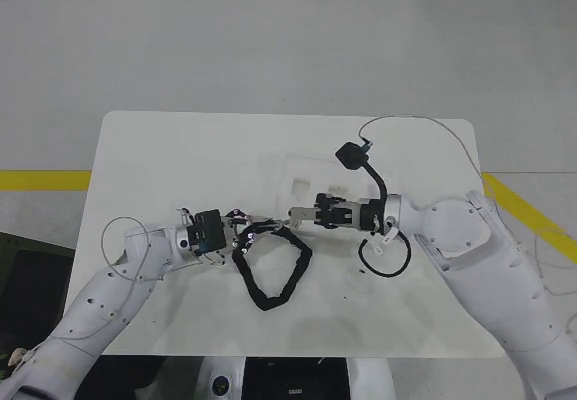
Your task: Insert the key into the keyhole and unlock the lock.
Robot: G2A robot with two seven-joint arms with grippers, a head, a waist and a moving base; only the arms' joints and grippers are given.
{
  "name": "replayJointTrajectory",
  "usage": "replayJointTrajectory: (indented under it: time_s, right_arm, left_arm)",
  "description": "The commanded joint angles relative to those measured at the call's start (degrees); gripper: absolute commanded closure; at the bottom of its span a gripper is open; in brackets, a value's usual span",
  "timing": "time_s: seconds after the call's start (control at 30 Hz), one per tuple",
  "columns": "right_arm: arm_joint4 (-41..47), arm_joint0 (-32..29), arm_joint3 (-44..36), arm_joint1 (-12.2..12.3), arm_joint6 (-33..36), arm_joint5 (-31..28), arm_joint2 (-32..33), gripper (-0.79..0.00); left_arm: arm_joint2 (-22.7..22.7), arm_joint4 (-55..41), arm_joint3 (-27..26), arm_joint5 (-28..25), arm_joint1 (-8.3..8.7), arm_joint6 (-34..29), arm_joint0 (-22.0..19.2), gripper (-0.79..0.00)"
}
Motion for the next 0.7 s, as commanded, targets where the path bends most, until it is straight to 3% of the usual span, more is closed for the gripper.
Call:
replayJointTrajectory:
  time_s: [0.0, 0.27, 0.5, 0.67]
  right_arm:
    - [-1.0, -0.3, -0.6, 0.3, 0.1, -3.9, 1.1, -0.785]
    - [-6.8, -2.6, -1.1, 1.4, 0.7, -19.7, 4.7, -0.785]
    - [-15.0, -3.6, -1.1, 1.8, -3.3, -30.9, 5.1, -0.785]
    - [-15.0, -3.6, -1.1, 1.8, -3.3, -30.9, 5.1, -0.785]
  left_arm:
    - [-0.1, 0.0, 0.3, -3.7, 0.12, -0.1, -1.4, 0.000]
    - [-0.2, -1.2, 1.5, -15.7, 0.63, -3.7, -6.9, 0.000]
    - [7.4, -8.3, 5.1, -15.7, 1.61, -3.9, -11.7, 0.000]
    - [13.6, -12.2, 7.2, -15.7, 2.83, -4.8, -16.4, 0.000]
